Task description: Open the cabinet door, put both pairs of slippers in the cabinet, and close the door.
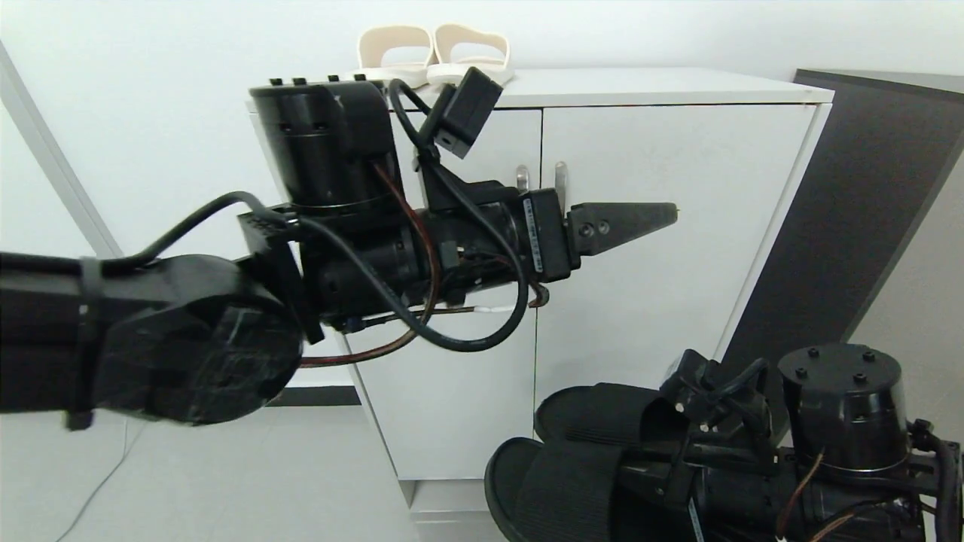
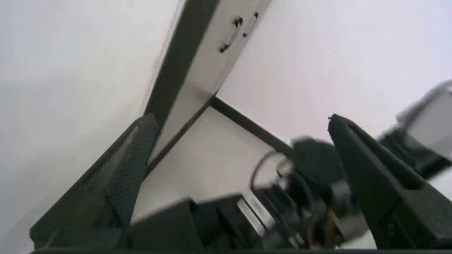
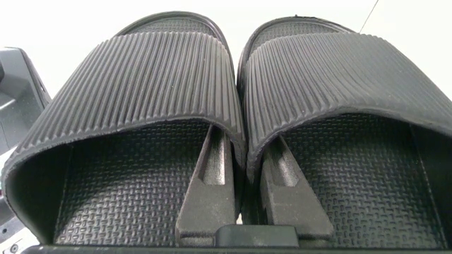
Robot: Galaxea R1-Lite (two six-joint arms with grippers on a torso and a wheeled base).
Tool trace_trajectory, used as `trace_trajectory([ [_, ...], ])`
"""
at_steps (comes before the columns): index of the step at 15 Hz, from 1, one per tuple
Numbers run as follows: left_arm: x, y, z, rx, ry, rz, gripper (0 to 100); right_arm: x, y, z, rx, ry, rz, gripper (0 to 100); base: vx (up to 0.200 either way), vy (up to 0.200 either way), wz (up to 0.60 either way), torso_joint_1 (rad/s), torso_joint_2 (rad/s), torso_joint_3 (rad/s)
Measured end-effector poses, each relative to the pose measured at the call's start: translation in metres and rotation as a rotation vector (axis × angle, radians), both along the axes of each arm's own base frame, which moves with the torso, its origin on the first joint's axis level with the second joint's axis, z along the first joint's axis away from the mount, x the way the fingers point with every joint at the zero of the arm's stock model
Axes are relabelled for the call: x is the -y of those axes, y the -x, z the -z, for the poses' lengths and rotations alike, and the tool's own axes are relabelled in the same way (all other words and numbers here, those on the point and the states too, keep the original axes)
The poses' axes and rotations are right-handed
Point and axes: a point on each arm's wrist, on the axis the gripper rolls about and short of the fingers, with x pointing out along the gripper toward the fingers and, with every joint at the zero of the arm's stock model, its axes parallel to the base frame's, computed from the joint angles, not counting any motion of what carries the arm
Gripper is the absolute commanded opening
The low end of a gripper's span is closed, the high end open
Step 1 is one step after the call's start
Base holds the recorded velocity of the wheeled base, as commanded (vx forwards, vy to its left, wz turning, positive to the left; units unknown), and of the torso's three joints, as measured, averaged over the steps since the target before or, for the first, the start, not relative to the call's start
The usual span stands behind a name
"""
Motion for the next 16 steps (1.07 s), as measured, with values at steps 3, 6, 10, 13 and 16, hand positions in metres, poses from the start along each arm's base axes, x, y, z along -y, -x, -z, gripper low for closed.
trace_trajectory([
  [3,0.007,-0.034,0.005,-0.003,0.011,-0.057,100,0.000,0.000,0.000,-0.001,0.000,0.000,0,0.000,0.000,0.00,0.000,0.00,0.000],
  [6,0.002,-0.049,0.011,-0.003,-0.001,-0.117,100,0.000,0.000,0.000,-0.001,0.001,0.001,0,0.000,0.000,0.00,0.000,0.00,0.000],
  [10,-0.010,-0.058,0.010,0.005,-0.046,-0.177,100,0.000,0.000,0.000,-0.002,0.001,0.003,0,0.000,0.000,0.00,0.000,0.00,0.000],
  [13,-0.014,-0.062,0.003,0.013,-0.056,-0.215,100,0.000,0.000,0.000,0.000,0.002,0.003,0,0.000,0.000,0.00,0.000,0.00,0.000],
  [16,-0.011,-0.068,0.000,0.007,-0.060,-0.218,100,0.000,0.000,0.001,-0.001,0.004,0.004,0,0.000,0.000,0.00,0.000,0.00,0.000],
])
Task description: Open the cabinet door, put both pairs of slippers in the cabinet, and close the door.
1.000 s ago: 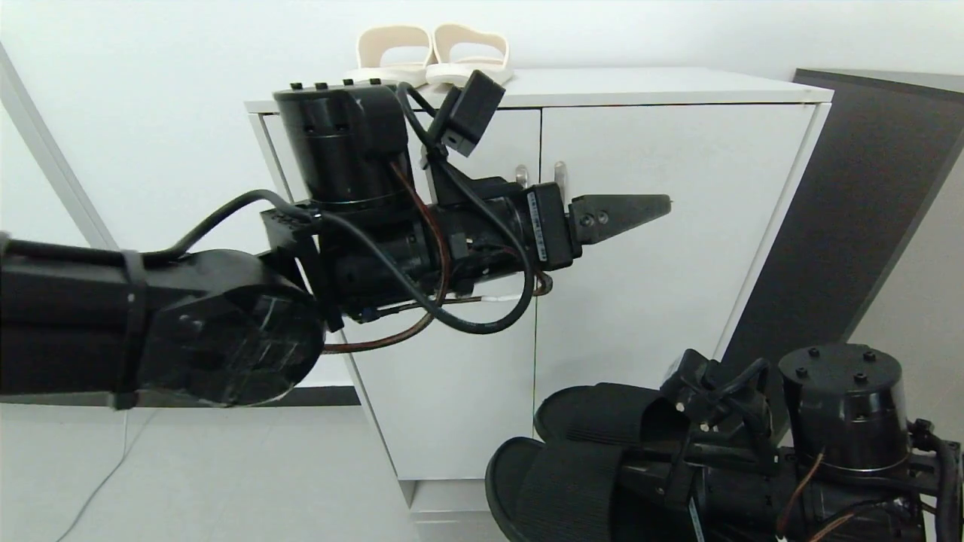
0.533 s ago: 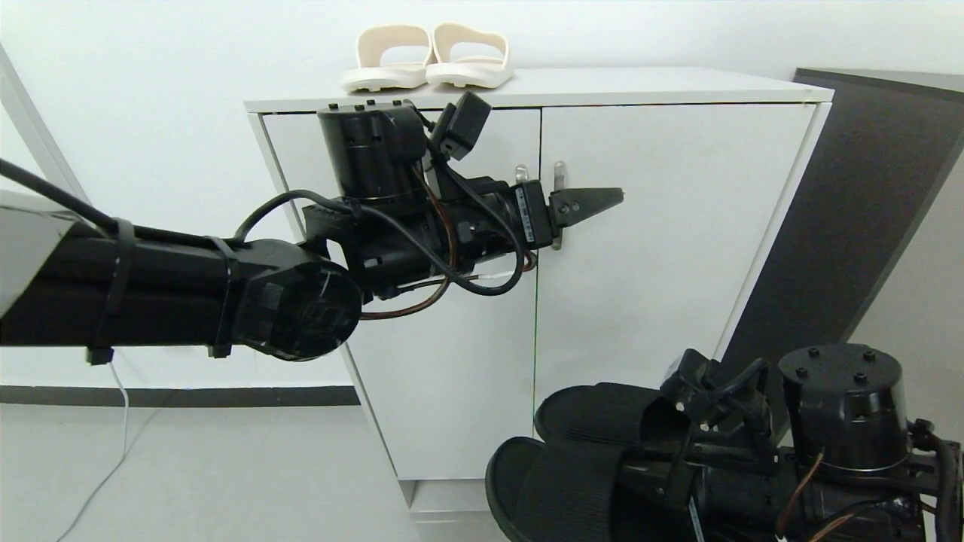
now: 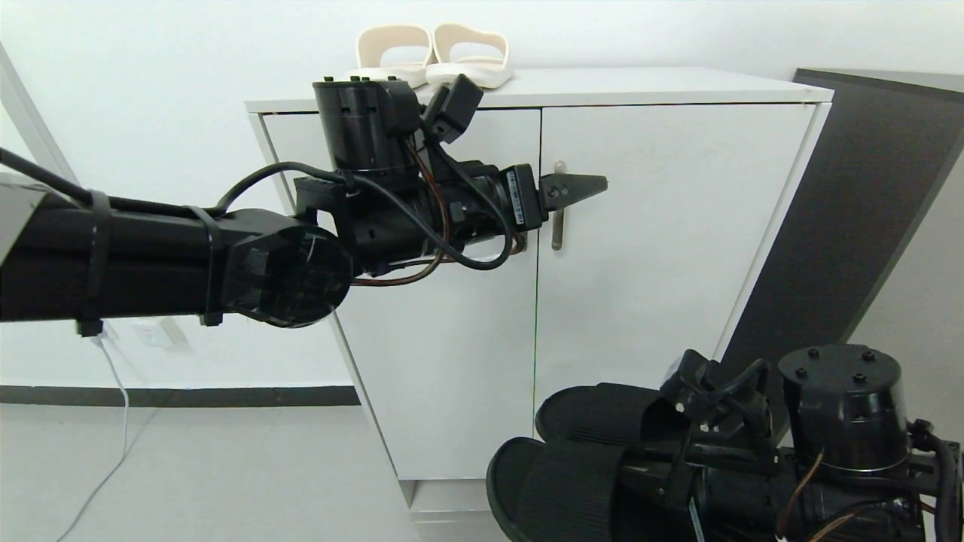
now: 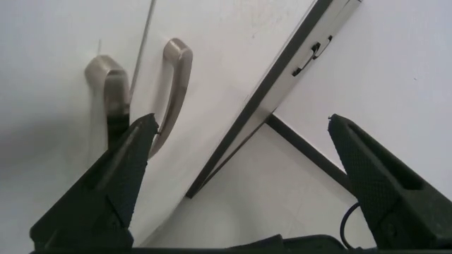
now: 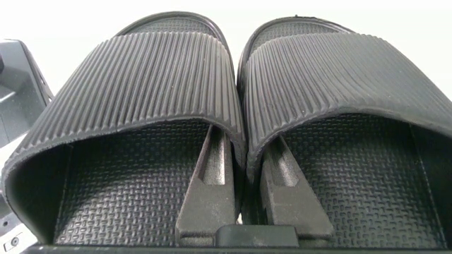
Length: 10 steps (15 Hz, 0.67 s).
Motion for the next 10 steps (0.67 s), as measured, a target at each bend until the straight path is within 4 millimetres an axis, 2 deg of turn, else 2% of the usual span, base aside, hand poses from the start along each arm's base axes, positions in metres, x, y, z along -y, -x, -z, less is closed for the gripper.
trace_trajectory([
  [7,0.019,-0.012,0.012,-0.033,-0.015,0.008,100,0.000,0.001,0.002,-0.005,0.007,-0.006,0,0.000,0.000,0.00,0.000,0.00,0.000],
  [8,0.020,-0.013,0.012,-0.032,-0.014,0.010,0,0.000,0.002,0.003,-0.007,0.008,-0.008,0,0.000,0.000,0.00,0.000,0.00,0.000],
  [10,0.022,-0.015,0.013,-0.033,-0.015,0.012,0,0.000,0.002,0.004,-0.010,0.010,-0.011,0,0.000,0.000,0.00,0.000,0.00,0.000],
])
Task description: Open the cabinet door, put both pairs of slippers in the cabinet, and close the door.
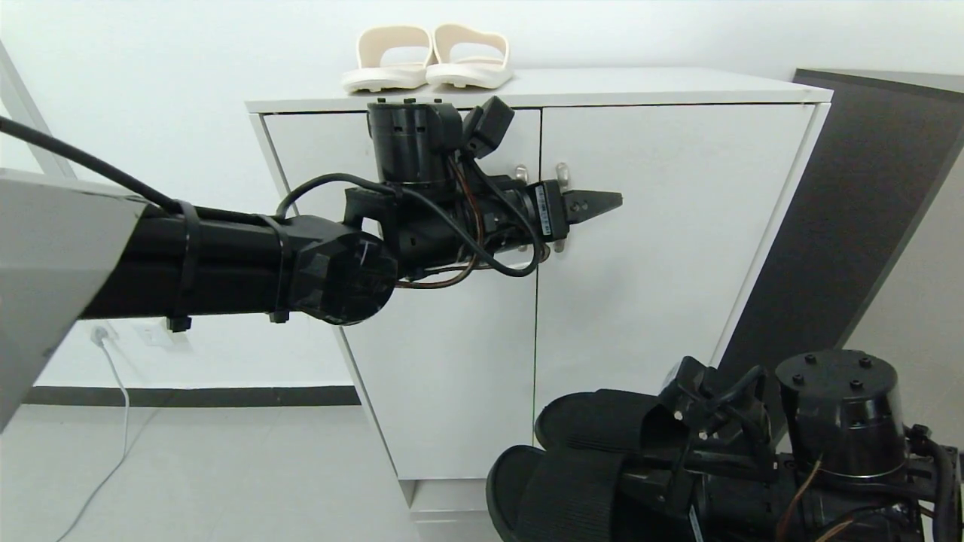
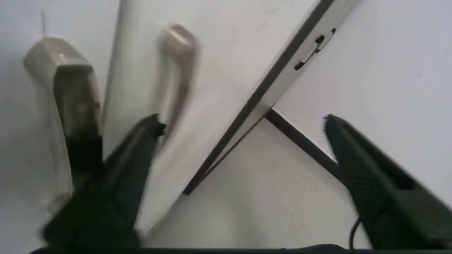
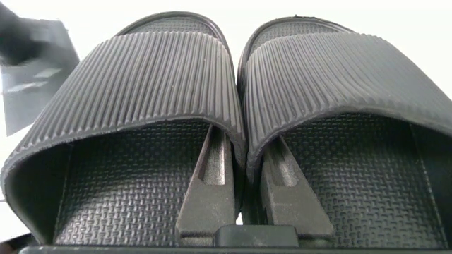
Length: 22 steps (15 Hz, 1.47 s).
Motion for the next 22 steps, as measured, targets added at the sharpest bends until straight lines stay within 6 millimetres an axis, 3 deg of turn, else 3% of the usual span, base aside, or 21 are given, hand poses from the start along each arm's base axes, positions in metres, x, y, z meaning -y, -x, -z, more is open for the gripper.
trace_trajectory([
  [6,-0.001,0.012,0.004,-0.034,-0.007,0.019,0,-0.003,0.002,0.005,-0.017,0.014,-0.019,0,0.000,0.000,0.00,0.000,0.00,0.000],
  [12,-0.005,0.061,0.008,-0.037,-0.014,0.083,0,-0.005,0.018,0.011,0.004,-0.056,-0.178,0,0.000,0.000,0.00,0.000,0.00,0.000],
  [16,-0.025,0.097,0.006,-0.023,-0.002,0.111,0,-0.005,0.028,0.020,-0.015,-0.042,-0.216,0,0.000,0.000,0.00,0.000,0.00,0.000],
  [19,-0.036,0.094,0.002,-0.004,0.022,0.085,0,-0.008,0.036,0.023,-0.025,-0.031,-0.250,0,0.000,0.000,0.00,0.000,0.00,0.000],
  [22,-0.023,0.072,-0.001,-0.008,0.107,0.070,0,-0.007,0.039,0.027,-0.016,-0.009,-0.267,0,0.000,0.000,0.00,0.000,0.00,0.000],
])
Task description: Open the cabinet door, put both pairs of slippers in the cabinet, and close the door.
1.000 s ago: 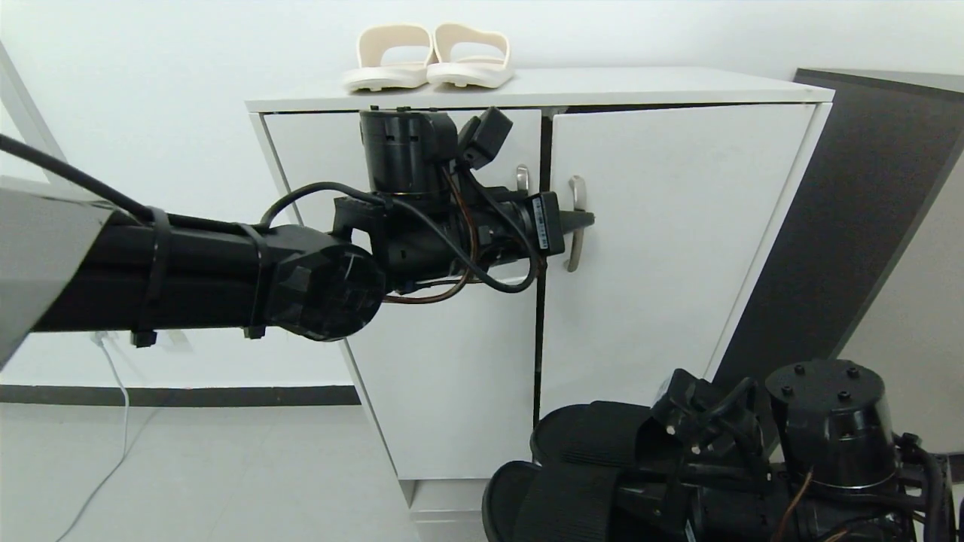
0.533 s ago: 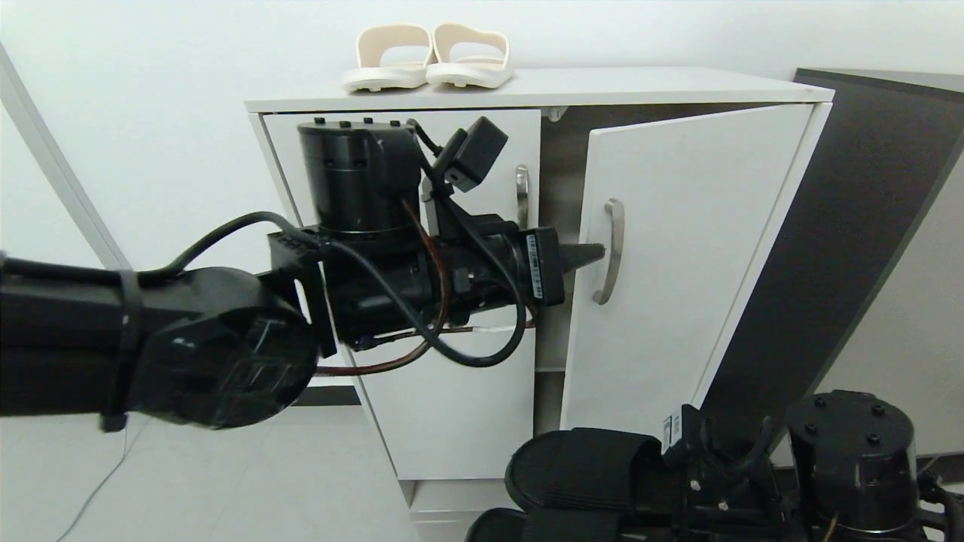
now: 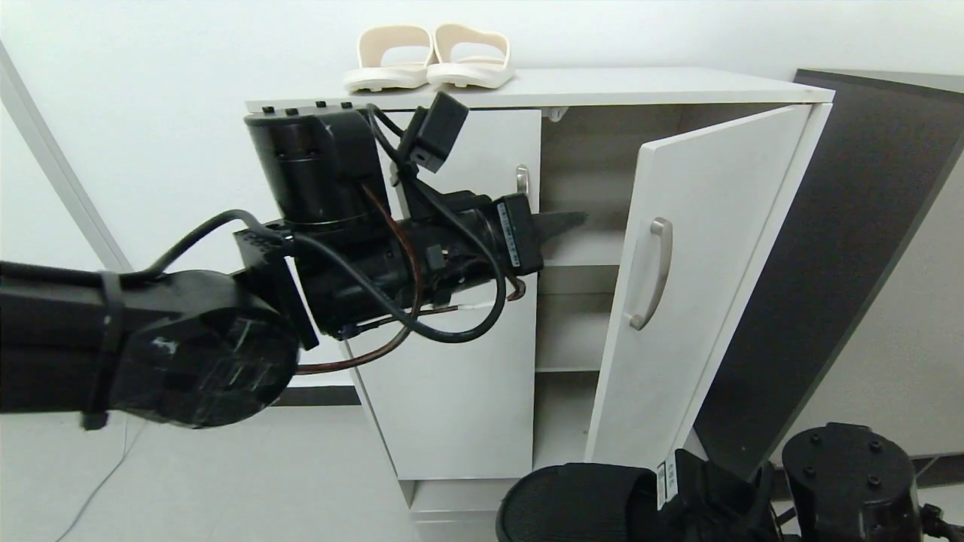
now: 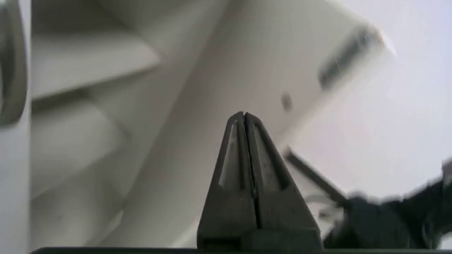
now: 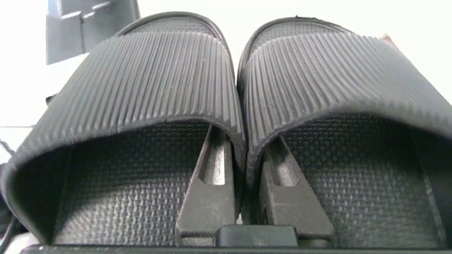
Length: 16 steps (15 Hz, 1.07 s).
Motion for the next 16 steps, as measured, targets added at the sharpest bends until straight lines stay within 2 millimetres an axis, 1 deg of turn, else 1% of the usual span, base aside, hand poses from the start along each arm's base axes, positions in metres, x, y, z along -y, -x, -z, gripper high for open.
trace_trajectory([
  [2,0.014,-0.018,0.006,-0.004,0.025,-0.003,0,0.001,0.002,0.003,-0.005,0.012,-0.009,0,0.000,0.000,0.00,0.000,0.00,0.000],
  [4,0.023,-0.032,0.014,-0.016,0.024,-0.008,0,0.000,0.005,0.005,-0.010,0.019,-0.018,0,-0.200,0.000,0.00,0.002,0.00,0.000],
  [6,0.026,-0.042,0.022,-0.029,0.016,-0.030,0,0.000,0.008,0.007,-0.015,0.027,-0.028,0,-0.200,0.000,0.00,0.005,0.00,0.002],
  [8,0.031,-0.046,0.030,-0.040,0.006,-0.030,0,0.000,0.011,0.008,-0.007,0.034,-0.047,0,-0.200,0.000,0.00,-0.002,0.00,0.002],
  [9,0.035,-0.046,0.032,-0.043,0.001,-0.021,0,0.000,0.011,0.009,-0.001,0.040,-0.052,0,-0.200,0.000,0.00,-0.007,0.00,0.007],
  [11,0.050,-0.037,0.037,-0.045,-0.007,0.018,0,0.001,0.013,0.010,0.005,0.048,-0.061,0,-0.200,0.000,0.00,0.000,0.00,0.000],
  [13,0.071,-0.018,0.039,-0.014,-0.012,0.070,0,0.001,0.014,0.010,0.004,0.050,-0.063,0,0.000,0.000,0.00,0.000,0.00,0.000],
  [14,0.075,-0.014,0.038,0.000,-0.004,0.069,0,0.001,0.014,0.011,0.002,0.052,-0.065,0,0.000,0.000,0.00,0.000,0.00,0.000],
  [16,0.075,-0.014,0.038,0.011,0.008,0.044,0,0.001,0.014,0.010,0.005,0.048,-0.066,0,0.000,0.000,0.00,0.000,0.00,0.000],
])
